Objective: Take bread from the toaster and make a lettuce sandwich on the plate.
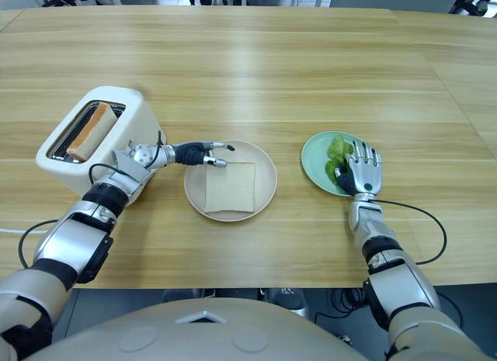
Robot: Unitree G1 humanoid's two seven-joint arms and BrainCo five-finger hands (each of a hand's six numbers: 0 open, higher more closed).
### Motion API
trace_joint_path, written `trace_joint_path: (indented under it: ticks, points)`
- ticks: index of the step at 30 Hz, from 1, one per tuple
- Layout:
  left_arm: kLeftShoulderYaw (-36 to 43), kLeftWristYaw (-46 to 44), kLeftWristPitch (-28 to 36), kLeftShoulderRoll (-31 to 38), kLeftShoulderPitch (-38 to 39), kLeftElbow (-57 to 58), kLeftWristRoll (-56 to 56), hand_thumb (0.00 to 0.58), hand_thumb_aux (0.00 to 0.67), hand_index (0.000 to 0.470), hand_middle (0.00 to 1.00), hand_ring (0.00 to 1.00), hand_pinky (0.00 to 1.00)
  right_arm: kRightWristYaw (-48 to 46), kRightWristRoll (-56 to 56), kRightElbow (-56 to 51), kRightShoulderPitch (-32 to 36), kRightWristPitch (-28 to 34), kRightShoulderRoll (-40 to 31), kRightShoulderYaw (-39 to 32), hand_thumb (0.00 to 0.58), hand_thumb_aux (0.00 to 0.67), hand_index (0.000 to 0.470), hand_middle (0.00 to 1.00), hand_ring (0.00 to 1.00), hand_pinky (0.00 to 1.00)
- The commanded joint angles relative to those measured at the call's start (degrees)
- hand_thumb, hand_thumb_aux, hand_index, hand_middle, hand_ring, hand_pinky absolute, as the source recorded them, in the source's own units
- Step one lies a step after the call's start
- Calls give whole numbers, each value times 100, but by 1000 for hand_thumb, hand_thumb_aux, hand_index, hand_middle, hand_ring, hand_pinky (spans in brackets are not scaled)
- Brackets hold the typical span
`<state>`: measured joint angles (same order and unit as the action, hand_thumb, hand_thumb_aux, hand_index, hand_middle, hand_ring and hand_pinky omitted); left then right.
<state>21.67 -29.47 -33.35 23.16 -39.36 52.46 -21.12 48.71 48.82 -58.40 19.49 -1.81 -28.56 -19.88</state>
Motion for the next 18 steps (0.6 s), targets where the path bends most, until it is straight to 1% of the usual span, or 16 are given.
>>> trace_joint_path:
  ticks: [1,3,5,6,8,10,13,14,15,16,18]
  points:
    - [-123,432,-50,195,-173,-21,-162,0,0,0,1000,1000,1000,229,-65,426,-174,-12,-99,-23,580,670,460,0,0,0]
    - [-236,527,-81,253,-185,-132,-67,0,0,0,996,996,996,318,-65,714,-263,-8,-138,15,580,670,460,0,0,0]
    - [-351,641,-105,302,-188,-268,-10,0,0,0,863,863,863,398,-48,1034,-364,11,-173,42,580,670,460,0,0,0]
    - [-398,738,-117,331,-187,-353,-33,0,0,0,816,816,816,443,-44,1200,-425,14,-188,58,580,670,460,0,0,0]
    - [-471,916,-147,408,-133,-610,-96,0,0,0,800,800,800,504,-26,1516,-534,15,-206,74,580,670,460,0,0,0]
    - [-584,894,-142,461,43,-1051,63,0,0,0,796,796,796,512,11,1872,-652,15,-214,65,580,670,460,0,0,0]
    - [-873,521,28,406,546,-2150,821,0,0,0,788,788,788,451,136,2697,-991,68,-235,42,580,670,460,0,0,0]
    - [-961,461,113,420,759,-2595,1013,0,0,0,761,761,761,405,186,2999,-1102,94,-235,34,580,670,460,0,0,0]
    - [-1062,426,236,436,1014,-3131,1214,0,0,0,694,694,694,361,237,3275,-1199,97,-225,19,580,670,460,0,0,0]
    - [-1160,394,358,440,1258,-3648,1433,0,0,0,663,663,663,317,282,3484,-1268,86,-215,-4,580,670,460,0,0,0]
    - [-1358,319,693,455,1777,-4739,1936,0,0,0,651,651,651,255,379,3769,-1332,7,-195,-58,580,670,460,0,0,0]
